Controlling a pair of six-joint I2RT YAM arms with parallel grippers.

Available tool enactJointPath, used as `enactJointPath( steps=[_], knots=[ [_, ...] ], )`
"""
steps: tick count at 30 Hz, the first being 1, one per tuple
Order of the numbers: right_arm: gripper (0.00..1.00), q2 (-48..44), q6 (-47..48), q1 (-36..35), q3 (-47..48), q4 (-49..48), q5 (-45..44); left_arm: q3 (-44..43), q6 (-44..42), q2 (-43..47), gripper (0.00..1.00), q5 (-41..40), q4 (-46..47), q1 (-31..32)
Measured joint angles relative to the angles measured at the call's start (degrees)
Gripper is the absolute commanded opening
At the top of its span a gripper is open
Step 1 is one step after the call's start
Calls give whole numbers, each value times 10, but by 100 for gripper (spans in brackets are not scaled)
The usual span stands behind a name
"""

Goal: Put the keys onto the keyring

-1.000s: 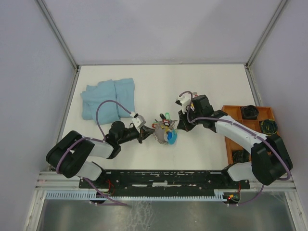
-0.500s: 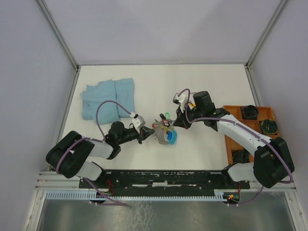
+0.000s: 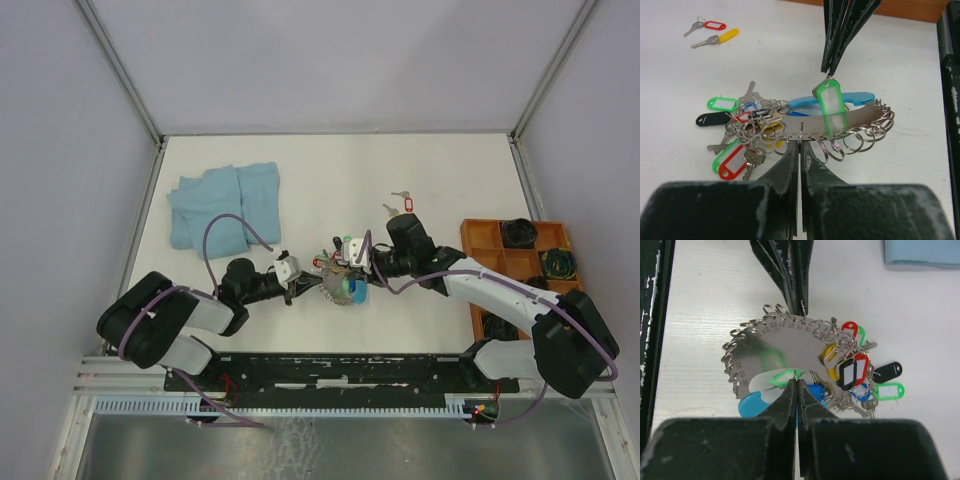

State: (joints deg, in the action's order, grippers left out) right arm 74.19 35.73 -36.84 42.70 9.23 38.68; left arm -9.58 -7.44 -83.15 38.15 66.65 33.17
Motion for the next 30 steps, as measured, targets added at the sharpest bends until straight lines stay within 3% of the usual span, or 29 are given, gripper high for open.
enactJointPath(
  steps=[17,30],
  knots=[
    [1,-21,75,-53,-116,-201,-31,10,-132,-38,3,61,50,0],
    [1,-5,96,-77,-118,-260,-30,10,-189,-31,3,58,9,10]
  ],
)
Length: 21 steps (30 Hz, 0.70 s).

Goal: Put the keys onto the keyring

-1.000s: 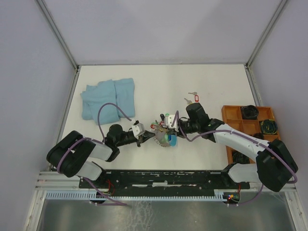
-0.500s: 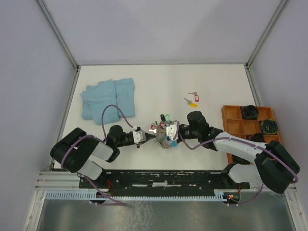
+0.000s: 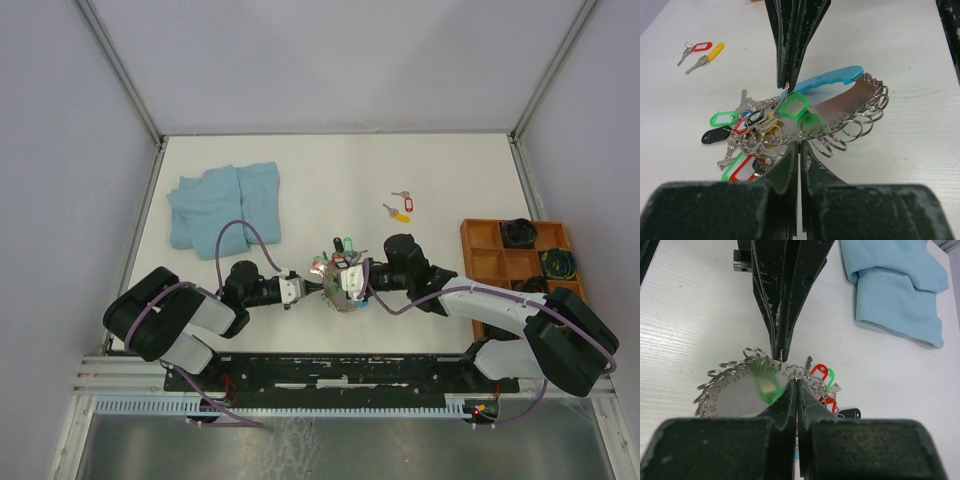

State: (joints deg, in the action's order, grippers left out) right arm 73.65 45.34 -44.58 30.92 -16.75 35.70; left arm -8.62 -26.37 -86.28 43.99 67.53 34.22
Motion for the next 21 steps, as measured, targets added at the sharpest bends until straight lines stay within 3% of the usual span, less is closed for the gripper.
enactJointPath(
  steps=[21],
  knots=[
    [0,33,19,-19,-1,9,-24,0,-4,2,3,-3,-1,0]
  ],
)
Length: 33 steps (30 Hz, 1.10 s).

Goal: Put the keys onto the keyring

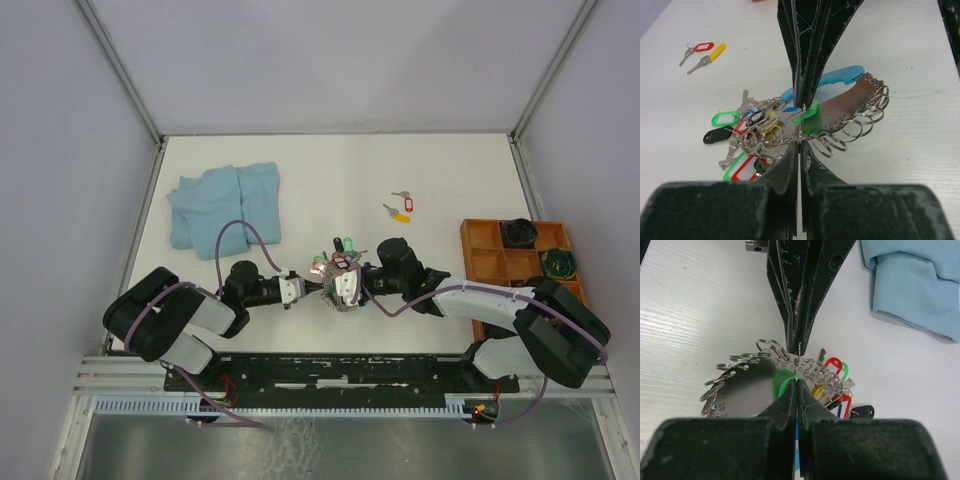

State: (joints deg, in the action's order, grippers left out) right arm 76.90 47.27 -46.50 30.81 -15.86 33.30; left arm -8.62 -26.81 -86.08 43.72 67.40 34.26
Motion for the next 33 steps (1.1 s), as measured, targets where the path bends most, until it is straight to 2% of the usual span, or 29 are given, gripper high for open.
enactJointPath(
  steps=[33],
  knots=[
    [0,7,-27,-4,-6,-27,1,0,0,0,3,0,2,0]
  ],
)
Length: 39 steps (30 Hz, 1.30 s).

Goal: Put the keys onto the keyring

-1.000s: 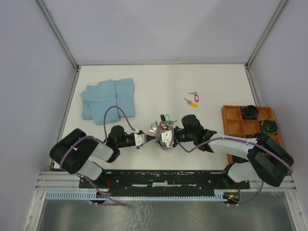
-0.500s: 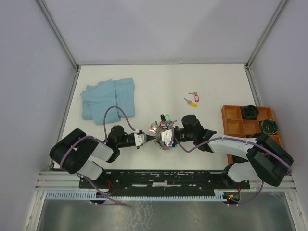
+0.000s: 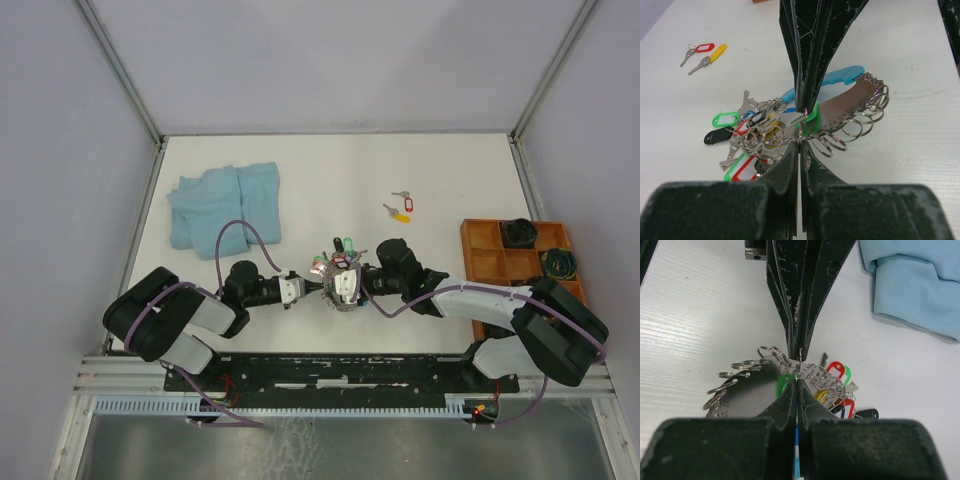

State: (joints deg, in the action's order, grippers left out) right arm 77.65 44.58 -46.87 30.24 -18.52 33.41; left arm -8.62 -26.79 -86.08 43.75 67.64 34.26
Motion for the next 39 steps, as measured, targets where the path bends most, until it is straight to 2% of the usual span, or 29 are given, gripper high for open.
enactJointPath(
  steps=[39],
  knots=[
    [0,0,-23,0,0,-12,-11,0,0,0,3,0,0,0]
  ],
)
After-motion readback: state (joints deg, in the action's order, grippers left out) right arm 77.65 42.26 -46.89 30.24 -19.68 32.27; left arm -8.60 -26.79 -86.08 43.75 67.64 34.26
